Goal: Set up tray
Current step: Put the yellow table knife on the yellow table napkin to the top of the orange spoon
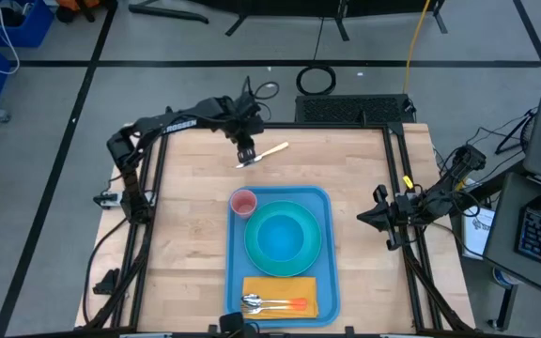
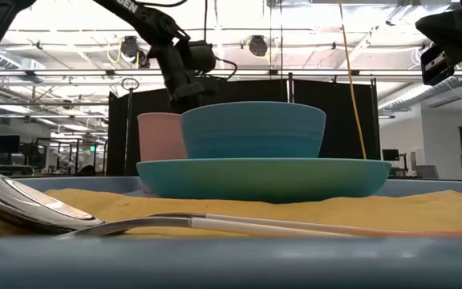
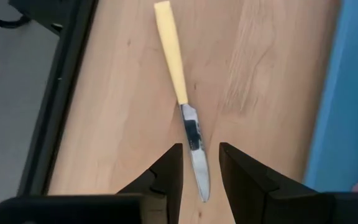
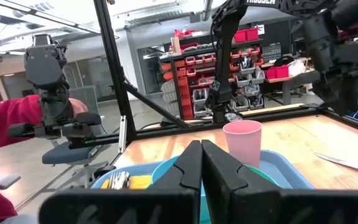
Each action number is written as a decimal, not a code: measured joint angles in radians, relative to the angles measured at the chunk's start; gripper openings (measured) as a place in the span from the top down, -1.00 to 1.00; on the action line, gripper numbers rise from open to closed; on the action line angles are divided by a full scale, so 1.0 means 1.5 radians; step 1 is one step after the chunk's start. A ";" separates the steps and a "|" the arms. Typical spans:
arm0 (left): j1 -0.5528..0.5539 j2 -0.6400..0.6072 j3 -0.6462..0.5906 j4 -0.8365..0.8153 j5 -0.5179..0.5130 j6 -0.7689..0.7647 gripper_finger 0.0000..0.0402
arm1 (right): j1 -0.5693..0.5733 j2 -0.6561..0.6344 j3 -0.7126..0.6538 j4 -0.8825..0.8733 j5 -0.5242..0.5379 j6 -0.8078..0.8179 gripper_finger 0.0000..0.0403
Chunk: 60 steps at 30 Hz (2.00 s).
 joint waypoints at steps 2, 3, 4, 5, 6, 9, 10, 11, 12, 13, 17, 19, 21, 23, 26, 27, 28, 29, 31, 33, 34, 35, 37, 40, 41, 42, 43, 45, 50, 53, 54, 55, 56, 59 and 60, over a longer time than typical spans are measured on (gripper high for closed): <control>-0.001 0.003 0.000 0.004 0.004 0.004 0.48 | 0.000 0.000 0.000 0.000 0.000 0.000 1.00; -0.001 0.002 0.000 0.007 0.015 0.007 0.49 | 0.000 0.000 0.000 0.000 0.000 0.000 1.00; 0.001 0.000 0.000 0.011 0.034 0.012 0.51 | 0.000 0.000 0.000 0.000 0.000 0.000 1.00; 0.004 -0.001 0.000 0.017 0.062 0.017 0.54 | 0.000 0.000 0.000 0.000 0.000 0.000 1.00; 0.008 -0.001 0.000 0.020 0.094 0.022 0.58 | 0.000 0.000 0.000 0.000 0.000 0.000 1.00; 0.026 -0.001 0.000 0.017 0.205 0.027 0.75 | 0.000 0.000 0.000 0.000 0.000 0.000 1.00; 0.031 -0.001 0.000 0.014 0.233 0.027 0.82 | 0.000 0.000 0.000 0.000 0.000 0.000 1.00; 0.036 -0.001 0.000 0.009 0.245 0.027 0.89 | 0.000 0.000 0.000 0.000 0.000 0.000 1.00; 0.040 -0.002 0.000 0.003 0.241 0.026 0.94 | 0.000 0.000 0.000 0.000 0.000 0.000 1.00; 0.044 -0.002 0.000 -0.001 0.228 0.025 0.97 | 0.000 0.000 0.000 0.000 0.000 0.000 1.00; 0.062 -0.002 0.000 -0.029 0.193 0.030 0.93 | 0.000 0.000 0.000 0.000 0.000 0.001 1.00; 0.073 -0.002 0.000 -0.027 0.218 0.036 0.93 | 0.000 0.000 0.004 0.004 0.000 0.030 1.00; 0.085 -0.009 0.000 -0.029 0.247 0.047 0.97 | 0.000 0.000 0.013 0.034 0.000 0.039 1.00; 0.090 -0.014 0.000 -0.022 0.265 0.058 0.98 | 0.000 0.000 0.014 0.067 0.000 0.040 1.00; 0.098 -0.034 -0.012 -0.017 0.314 0.081 0.99 | 0.000 0.000 0.014 0.106 0.000 0.040 1.00; 0.098 -0.045 -0.019 -0.011 0.331 0.086 0.99 | 0.000 0.000 0.014 0.109 0.000 0.040 1.00; 0.098 -0.060 -0.029 0.009 0.346 0.087 0.99 | 0.000 0.000 0.014 0.109 0.000 0.040 1.00; 0.100 -0.077 -0.043 0.036 0.354 0.084 0.98 | 0.000 0.000 0.014 0.111 0.000 0.040 1.00; 0.104 -0.117 -0.086 0.087 0.355 0.069 0.99 | 0.000 0.000 0.014 0.114 0.000 0.040 1.00; 0.105 -0.161 -0.135 0.141 0.353 0.052 0.99 | 0.000 0.000 0.014 0.111 0.000 0.040 1.00; 0.104 -0.184 -0.162 0.178 0.353 0.042 0.99 | 0.000 0.000 0.014 0.112 0.000 0.040 1.00; 0.104 -0.209 -0.191 0.204 0.352 0.031 0.98 | 0.000 0.000 0.014 0.113 0.001 0.040 1.00; 0.103 -0.259 -0.254 0.255 0.355 0.001 0.97 | 0.000 0.002 0.014 0.129 0.001 0.024 1.00; 0.103 -0.326 -0.350 0.342 0.350 -0.045 0.98 | 0.000 0.001 0.014 0.190 0.000 -0.036 1.00; 0.101 -0.347 -0.384 0.374 0.350 -0.061 0.99 | -0.001 0.002 0.014 0.207 -0.001 -0.042 1.00; 0.098 -0.365 -0.414 0.411 0.349 -0.077 0.99 | -0.001 0.003 0.014 0.221 -0.001 -0.047 1.00; 0.096 -0.382 -0.441 0.439 0.348 -0.085 0.98 | -0.001 0.003 0.014 0.236 -0.001 -0.060 1.00; 0.094 -0.413 -0.490 0.475 0.351 -0.103 0.96 | -0.009 0.003 0.014 0.256 0.017 -0.077 1.00; 0.088 -0.455 -0.558 0.555 0.344 -0.134 0.95 | -0.051 0.019 0.014 0.216 0.035 -0.060 1.00; 0.083 -0.466 -0.584 0.573 0.344 -0.154 0.98 | -0.089 0.050 0.016 0.216 0.016 -0.079 1.00; 0.078 -0.465 -0.590 0.588 0.344 -0.161 0.98 | -0.102 0.066 0.019 0.209 0.007 -0.080 1.00; 0.074 -0.465 -0.596 0.597 0.343 -0.167 0.97 | -0.116 0.081 0.025 0.199 -0.001 -0.076 1.00; 0.071 -0.465 -0.601 0.602 0.343 -0.175 0.95 | -0.132 0.097 0.034 0.184 -0.002 -0.067 1.00; 0.054 -0.465 -0.605 0.616 0.343 -0.182 0.91 | -0.180 0.144 0.077 0.109 -0.017 -0.036 1.00; 0.049 -0.465 -0.608 0.621 0.343 -0.182 0.91 | -0.197 0.159 0.097 0.088 -0.030 -0.033 1.00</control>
